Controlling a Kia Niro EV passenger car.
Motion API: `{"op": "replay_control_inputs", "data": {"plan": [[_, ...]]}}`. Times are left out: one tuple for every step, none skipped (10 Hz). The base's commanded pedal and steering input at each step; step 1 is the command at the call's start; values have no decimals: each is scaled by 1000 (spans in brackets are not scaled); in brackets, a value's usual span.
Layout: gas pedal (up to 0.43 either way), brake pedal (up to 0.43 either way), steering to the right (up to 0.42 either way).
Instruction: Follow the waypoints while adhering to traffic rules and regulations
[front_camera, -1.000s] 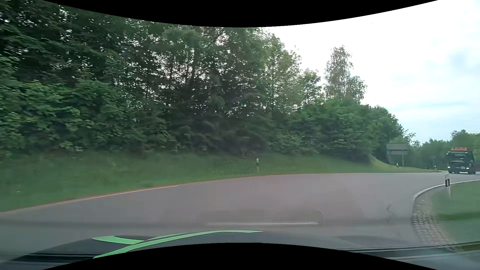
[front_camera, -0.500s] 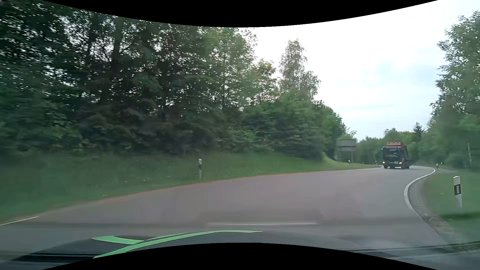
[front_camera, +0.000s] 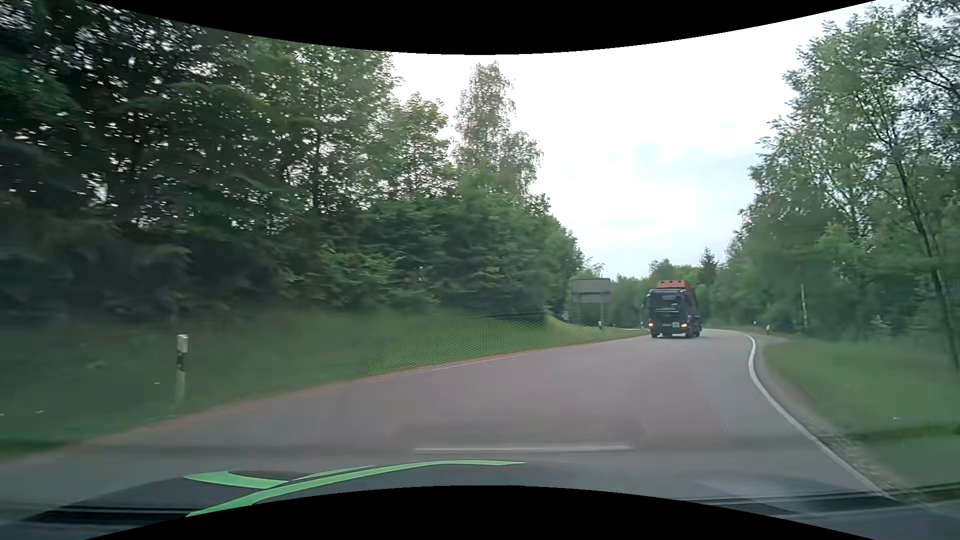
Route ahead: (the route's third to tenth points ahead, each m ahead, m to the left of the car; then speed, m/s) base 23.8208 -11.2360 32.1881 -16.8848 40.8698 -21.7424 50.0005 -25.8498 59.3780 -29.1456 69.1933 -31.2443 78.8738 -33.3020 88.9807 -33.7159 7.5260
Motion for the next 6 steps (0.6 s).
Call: {"op": "replay_control_inputs", "data": {"plan": [[118, 0, 282], [118, 0, 282], [118, 0, 282], [130, 0, 282], [130, 0, 275], [150, 0, 261]]}}
